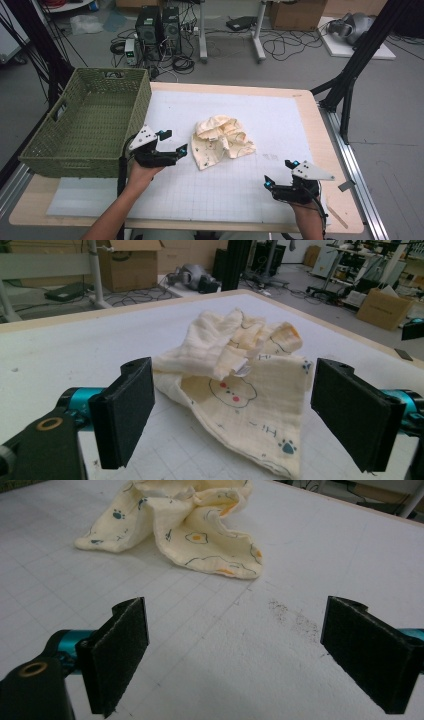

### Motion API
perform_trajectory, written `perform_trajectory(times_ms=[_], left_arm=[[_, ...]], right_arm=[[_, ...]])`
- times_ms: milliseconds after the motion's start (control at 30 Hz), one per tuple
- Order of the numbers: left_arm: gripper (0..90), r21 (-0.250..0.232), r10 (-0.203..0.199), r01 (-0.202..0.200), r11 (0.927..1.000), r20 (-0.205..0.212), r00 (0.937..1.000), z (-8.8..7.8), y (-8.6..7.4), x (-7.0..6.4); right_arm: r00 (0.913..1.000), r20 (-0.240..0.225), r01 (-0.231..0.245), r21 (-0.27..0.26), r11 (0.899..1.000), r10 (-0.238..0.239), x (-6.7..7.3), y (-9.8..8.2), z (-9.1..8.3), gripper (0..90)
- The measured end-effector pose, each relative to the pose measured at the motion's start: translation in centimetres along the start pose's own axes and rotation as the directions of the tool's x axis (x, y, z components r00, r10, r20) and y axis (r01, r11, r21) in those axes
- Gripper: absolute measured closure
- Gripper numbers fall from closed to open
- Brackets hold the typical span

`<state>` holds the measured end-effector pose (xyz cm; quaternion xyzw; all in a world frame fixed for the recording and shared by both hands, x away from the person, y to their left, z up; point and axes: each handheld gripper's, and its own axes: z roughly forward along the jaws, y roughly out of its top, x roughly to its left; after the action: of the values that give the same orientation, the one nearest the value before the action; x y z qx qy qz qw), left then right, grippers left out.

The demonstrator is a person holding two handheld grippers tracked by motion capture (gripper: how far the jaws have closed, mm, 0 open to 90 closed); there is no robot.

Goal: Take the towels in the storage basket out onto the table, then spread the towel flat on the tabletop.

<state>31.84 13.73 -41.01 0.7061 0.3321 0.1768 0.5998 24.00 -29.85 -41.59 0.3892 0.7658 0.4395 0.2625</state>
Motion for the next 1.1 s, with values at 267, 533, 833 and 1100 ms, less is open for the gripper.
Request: perform_trajectory(times_ms=[267,533,833,1100], left_arm=[[20.1,0.015,0.010,-0.010,0.9998,0.003,0.9999,-0.7,-1.3,-0.9],[20.7,0.004,0.015,-0.015,0.9999,-0.005,0.9999,-1.1,-1.3,-0.7],[20.1,0.000,0.009,-0.009,1.0000,-0.021,0.9997,-1.7,-1.3,-0.3],[20.0,0.031,0.019,-0.018,0.9994,-0.022,0.9996,-1.4,-1.7,-0.6]], right_arm=[[1.0000,0.000,0.008,0.020,1.000,-0.008,0.0,-0.2,0.2,11.0],[0.9999,-0.006,-0.008,0.029,1.000,0.008,-0.2,-0.2,0.5,11.1],[0.9997,-0.021,0.010,0.021,1.000,-0.010,0.1,0.1,1.1,11.1],[0.9996,-0.029,0.007,0.026,1.000,-0.007,0.0,0.1,1.4,11.1]])
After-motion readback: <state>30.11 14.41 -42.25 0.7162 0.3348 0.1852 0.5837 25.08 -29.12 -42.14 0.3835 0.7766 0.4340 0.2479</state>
